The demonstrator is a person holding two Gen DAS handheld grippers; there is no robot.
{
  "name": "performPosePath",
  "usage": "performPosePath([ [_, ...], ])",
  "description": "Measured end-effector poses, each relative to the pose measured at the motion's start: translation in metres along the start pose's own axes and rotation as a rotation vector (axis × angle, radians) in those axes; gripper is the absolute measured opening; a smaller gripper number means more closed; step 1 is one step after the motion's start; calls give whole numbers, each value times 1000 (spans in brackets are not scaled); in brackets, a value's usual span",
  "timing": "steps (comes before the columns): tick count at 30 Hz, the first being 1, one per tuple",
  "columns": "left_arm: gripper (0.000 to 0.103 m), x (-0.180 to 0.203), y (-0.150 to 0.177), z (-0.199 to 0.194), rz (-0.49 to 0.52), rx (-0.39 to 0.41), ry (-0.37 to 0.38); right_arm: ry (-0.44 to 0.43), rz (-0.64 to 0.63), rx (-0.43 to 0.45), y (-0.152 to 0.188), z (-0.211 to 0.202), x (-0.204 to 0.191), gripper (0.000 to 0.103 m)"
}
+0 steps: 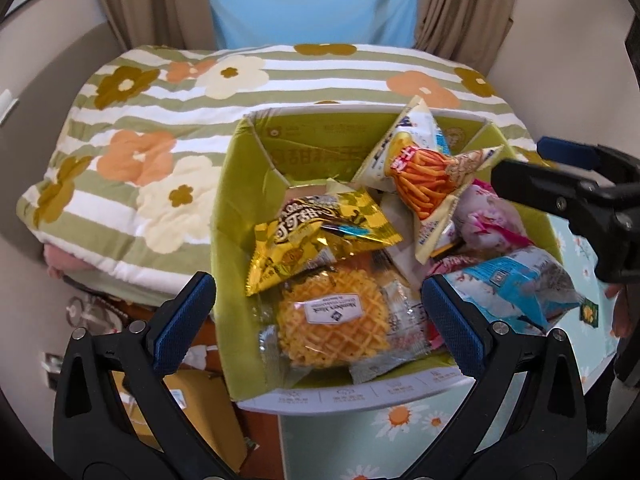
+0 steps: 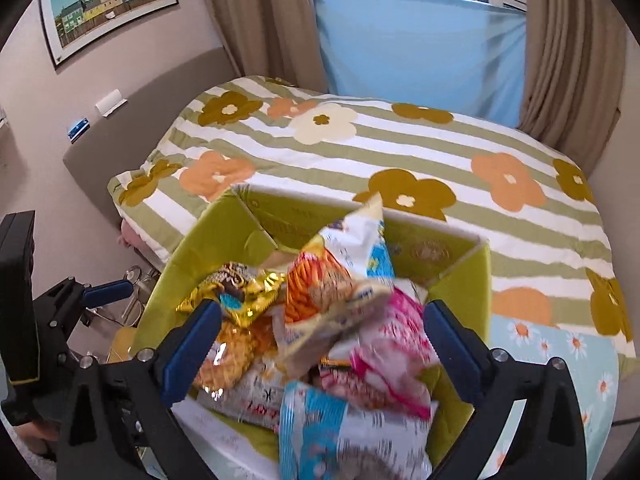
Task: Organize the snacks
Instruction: 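Move both tools back toward the Snickers bar and green cracker packet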
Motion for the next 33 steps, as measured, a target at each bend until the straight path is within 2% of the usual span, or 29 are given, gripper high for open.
performPosePath([
  [5, 102, 13, 0, -9, 25, 17, 24, 25, 20, 19, 11, -21, 6, 101],
  [11, 102, 45, -6, -35, 56, 70, 50, 72, 60, 88, 25, -70, 29, 101],
  [17, 102, 107, -2, -65, 88, 119, 72, 129, 114, 124, 57, -122, 74, 101],
  [24, 102, 209, 26, -86, 118, 125, 140, 216, 161, 104, 127, -181, 142, 101],
  [28, 102, 269, 53, -79, 155, 81, 154, 228, 217, 85, 167, -199, 177, 101],
  [33, 102, 319, 84, -57, 161, 17, 167, 209, 260, 21, 222, -204, 216, 101],
])
Point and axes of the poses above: each gripper's, at about its wrist camera, not at the fingertips, and z roughly the way its jaws point, x to its right, y to its underside, the point moved 9 cm from there along z, roughly the way its jaws point, and after that the axes turned 3 degrees about -y, right-handed, at the moved point
